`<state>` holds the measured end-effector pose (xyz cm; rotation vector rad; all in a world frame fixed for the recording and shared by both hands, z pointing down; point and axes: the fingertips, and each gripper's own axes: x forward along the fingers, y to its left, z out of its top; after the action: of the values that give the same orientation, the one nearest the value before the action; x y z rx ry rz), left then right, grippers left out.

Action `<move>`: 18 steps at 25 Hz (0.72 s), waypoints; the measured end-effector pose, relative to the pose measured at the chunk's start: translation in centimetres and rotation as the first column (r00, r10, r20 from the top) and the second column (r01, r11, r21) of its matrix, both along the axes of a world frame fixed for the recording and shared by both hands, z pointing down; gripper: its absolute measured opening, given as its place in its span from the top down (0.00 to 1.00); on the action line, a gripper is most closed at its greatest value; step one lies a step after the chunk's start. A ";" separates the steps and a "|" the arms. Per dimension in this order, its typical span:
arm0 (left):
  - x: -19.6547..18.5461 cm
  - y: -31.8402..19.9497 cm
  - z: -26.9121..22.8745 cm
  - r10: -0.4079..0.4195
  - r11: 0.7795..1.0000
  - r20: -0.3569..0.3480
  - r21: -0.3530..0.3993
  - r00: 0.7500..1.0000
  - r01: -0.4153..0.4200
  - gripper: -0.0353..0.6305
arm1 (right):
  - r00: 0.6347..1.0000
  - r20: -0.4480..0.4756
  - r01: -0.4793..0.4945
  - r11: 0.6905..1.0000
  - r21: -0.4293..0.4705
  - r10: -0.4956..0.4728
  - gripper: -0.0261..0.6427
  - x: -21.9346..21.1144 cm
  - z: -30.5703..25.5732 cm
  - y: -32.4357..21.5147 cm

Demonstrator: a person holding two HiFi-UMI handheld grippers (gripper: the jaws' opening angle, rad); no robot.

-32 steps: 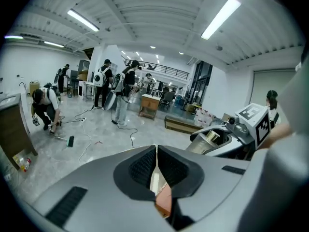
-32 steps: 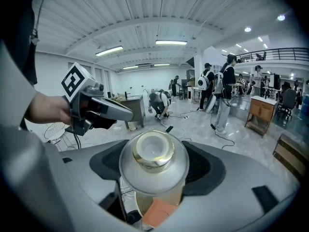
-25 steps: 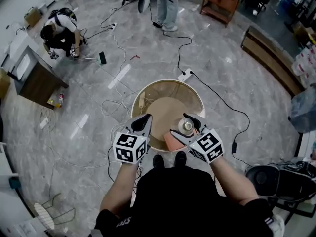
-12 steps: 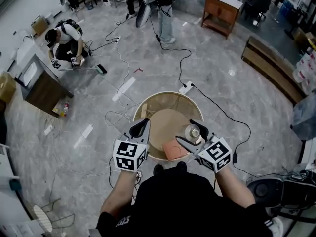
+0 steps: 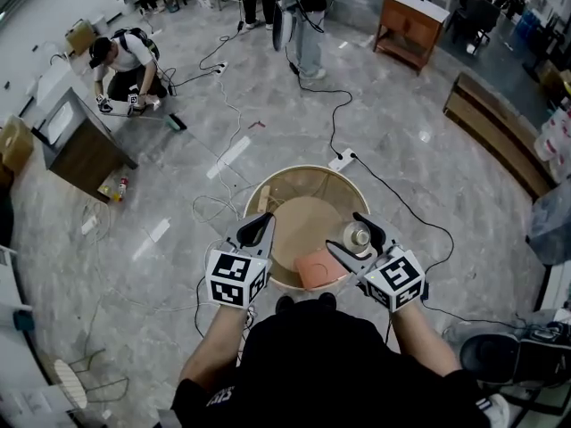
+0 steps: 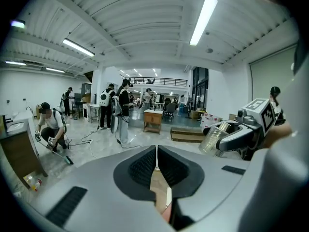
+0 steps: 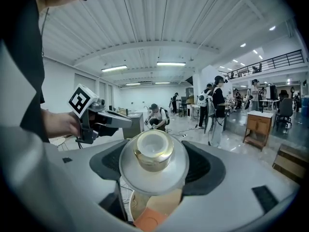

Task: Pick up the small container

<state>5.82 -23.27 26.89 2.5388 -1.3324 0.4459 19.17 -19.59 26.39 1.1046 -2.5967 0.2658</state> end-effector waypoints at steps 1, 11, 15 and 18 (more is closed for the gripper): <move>-0.2 0.0 -0.1 -0.003 1.000 -0.001 0.003 1.000 0.003 0.91 | 1.000 0.002 0.004 1.000 -0.002 -0.004 0.44 -0.3 0.0 0.0; -2.7 -0.5 -1.3 -0.056 0.998 -0.006 0.032 0.998 0.056 0.91 | 0.999 0.029 0.025 1.000 0.003 -0.025 0.44 -1.9 -1.2 -0.6; -3.8 -1.6 -1.9 -0.098 0.994 -0.025 0.041 0.995 0.099 0.91 | 0.999 0.038 0.019 1.000 0.020 -0.020 0.44 -2.0 -1.7 -1.1; -4.1 -1.9 -2.7 -0.101 0.993 -0.025 0.054 0.995 0.102 0.91 | 0.999 0.043 0.016 0.999 0.034 -0.017 0.44 -2.1 -2.2 -1.2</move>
<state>1.72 -25.21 24.22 2.4972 -1.4777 0.3654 17.03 -20.79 24.17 1.0997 -2.6562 0.2464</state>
